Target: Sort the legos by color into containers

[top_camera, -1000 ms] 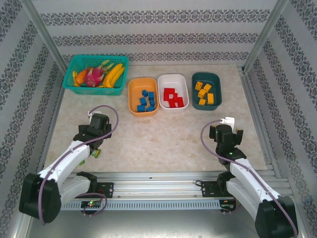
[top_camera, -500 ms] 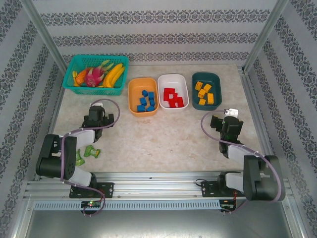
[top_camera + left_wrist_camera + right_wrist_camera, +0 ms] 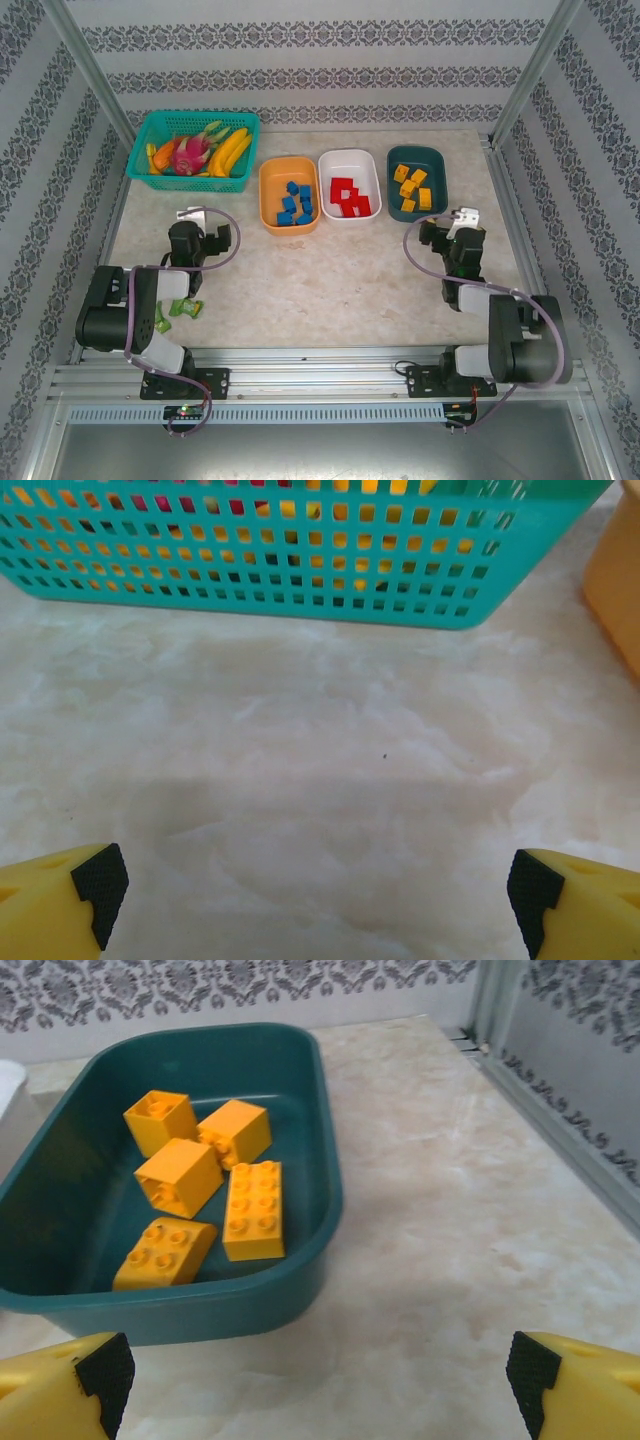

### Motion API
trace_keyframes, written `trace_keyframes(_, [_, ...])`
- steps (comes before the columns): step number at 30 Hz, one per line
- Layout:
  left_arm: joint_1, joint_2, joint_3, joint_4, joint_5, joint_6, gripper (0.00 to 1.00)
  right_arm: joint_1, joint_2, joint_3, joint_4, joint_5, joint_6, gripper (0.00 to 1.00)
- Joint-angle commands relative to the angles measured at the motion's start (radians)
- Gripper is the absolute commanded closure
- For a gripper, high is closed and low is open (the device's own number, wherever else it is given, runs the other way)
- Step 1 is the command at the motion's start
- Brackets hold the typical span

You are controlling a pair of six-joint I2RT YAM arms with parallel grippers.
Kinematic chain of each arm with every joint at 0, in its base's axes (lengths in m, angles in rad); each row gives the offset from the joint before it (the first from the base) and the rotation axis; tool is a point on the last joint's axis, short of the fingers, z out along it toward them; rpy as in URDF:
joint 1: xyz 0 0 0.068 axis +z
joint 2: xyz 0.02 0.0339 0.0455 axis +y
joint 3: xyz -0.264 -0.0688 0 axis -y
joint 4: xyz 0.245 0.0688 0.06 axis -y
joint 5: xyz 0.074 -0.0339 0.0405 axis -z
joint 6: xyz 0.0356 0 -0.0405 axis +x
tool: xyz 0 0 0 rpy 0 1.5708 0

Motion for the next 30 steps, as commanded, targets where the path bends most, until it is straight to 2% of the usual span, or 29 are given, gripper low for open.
trace_keyframes(1, [0.014, 0.020, -0.043, 0.154, 0.021, 0.017, 0.00, 0.015, 0.050, -0.011, 0.141, -0.026, -0.006, 0.02])
trace_keyframes(3, [0.014, 0.016, -0.049, 0.162, 0.012, 0.012, 0.00, 0.017, 0.091, -0.024, 0.192, -0.033, -0.010, 0.02])
trace_keyframes(5, [0.013, 0.018, -0.034, 0.133, 0.003, 0.009, 0.00, 0.020, 0.173, -0.046, 0.346, -0.032, -0.008, 0.02])
trace_keyframes(6, [0.013, 0.021, -0.033, 0.134, 0.002, 0.009, 0.00, 0.026, 0.177, -0.038, 0.347, -0.021, -0.011, 0.02])
trace_keyframes(9, [0.013, 0.021, -0.031, 0.129, 0.003, 0.008, 0.00, 0.077, 0.132, 0.047, 0.106, 0.091, -0.042, 0.02])
trace_keyframes(12, [0.014, 0.021, -0.031, 0.129, 0.002, 0.009, 0.00, 0.095, 0.146, 0.062, 0.125, 0.121, -0.058, 0.02])
trace_keyframes(30, [-0.006, 0.024, -0.020, 0.111, -0.025, 0.027, 0.00, 0.091, 0.139, 0.060, 0.115, 0.097, -0.062, 0.02])
